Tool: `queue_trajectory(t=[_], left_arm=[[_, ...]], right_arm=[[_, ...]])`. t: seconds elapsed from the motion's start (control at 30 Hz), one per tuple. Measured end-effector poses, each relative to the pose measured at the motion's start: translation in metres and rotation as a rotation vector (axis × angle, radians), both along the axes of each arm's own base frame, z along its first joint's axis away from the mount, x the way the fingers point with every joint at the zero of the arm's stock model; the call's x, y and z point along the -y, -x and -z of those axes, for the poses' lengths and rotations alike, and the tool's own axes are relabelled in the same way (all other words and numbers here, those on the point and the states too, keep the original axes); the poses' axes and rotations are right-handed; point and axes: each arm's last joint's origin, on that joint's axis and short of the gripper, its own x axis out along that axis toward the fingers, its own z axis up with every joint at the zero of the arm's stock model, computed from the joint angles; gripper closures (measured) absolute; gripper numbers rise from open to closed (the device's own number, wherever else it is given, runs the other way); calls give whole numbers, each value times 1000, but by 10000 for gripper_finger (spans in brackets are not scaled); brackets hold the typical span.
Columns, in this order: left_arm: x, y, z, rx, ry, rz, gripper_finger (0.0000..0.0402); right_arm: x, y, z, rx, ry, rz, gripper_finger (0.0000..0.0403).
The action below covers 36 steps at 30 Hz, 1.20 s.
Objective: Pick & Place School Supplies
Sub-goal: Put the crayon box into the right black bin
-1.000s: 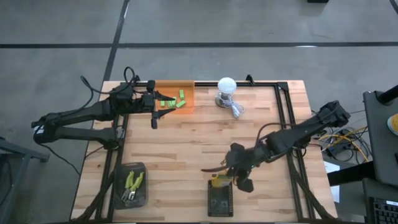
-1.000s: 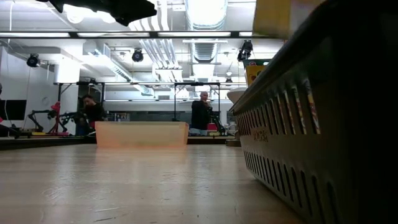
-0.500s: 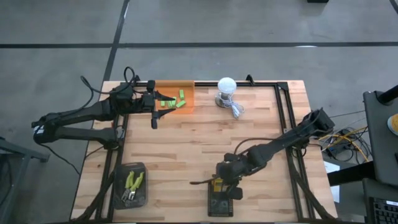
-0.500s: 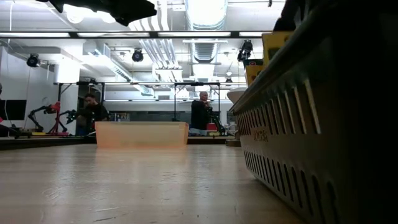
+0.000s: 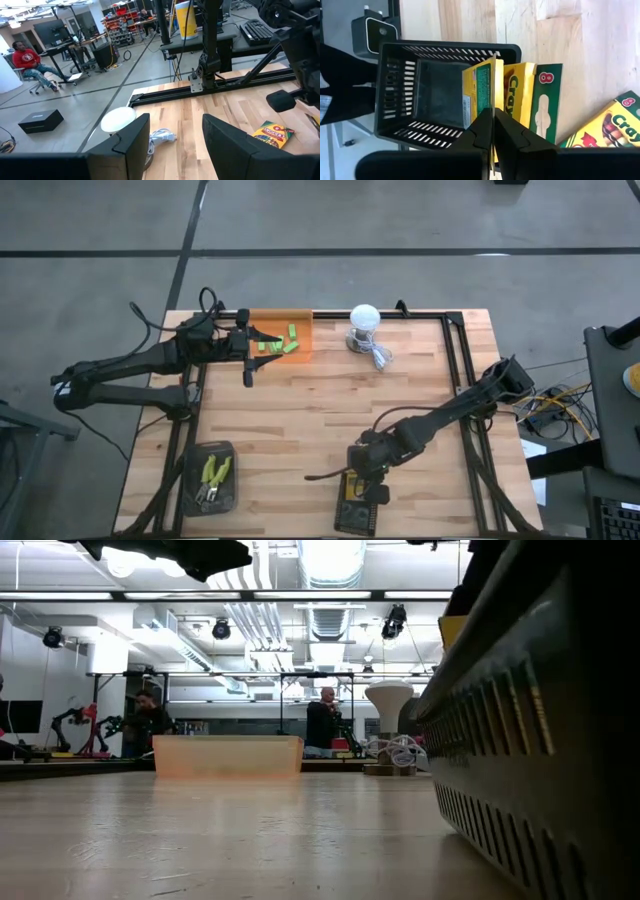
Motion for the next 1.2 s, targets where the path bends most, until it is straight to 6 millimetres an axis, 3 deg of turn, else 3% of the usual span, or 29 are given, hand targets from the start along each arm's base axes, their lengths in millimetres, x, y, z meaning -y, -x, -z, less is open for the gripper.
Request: queue_trajectory(t=[0.87, 1.2], left_arm=[[0, 0, 0, 0, 0, 0, 213], [0, 0, 0, 0, 0, 0, 213]], right_arm=[[-4, 2, -4, 41, 28, -30, 393], [-3, 1, -8, 75, 36, -13, 318]])
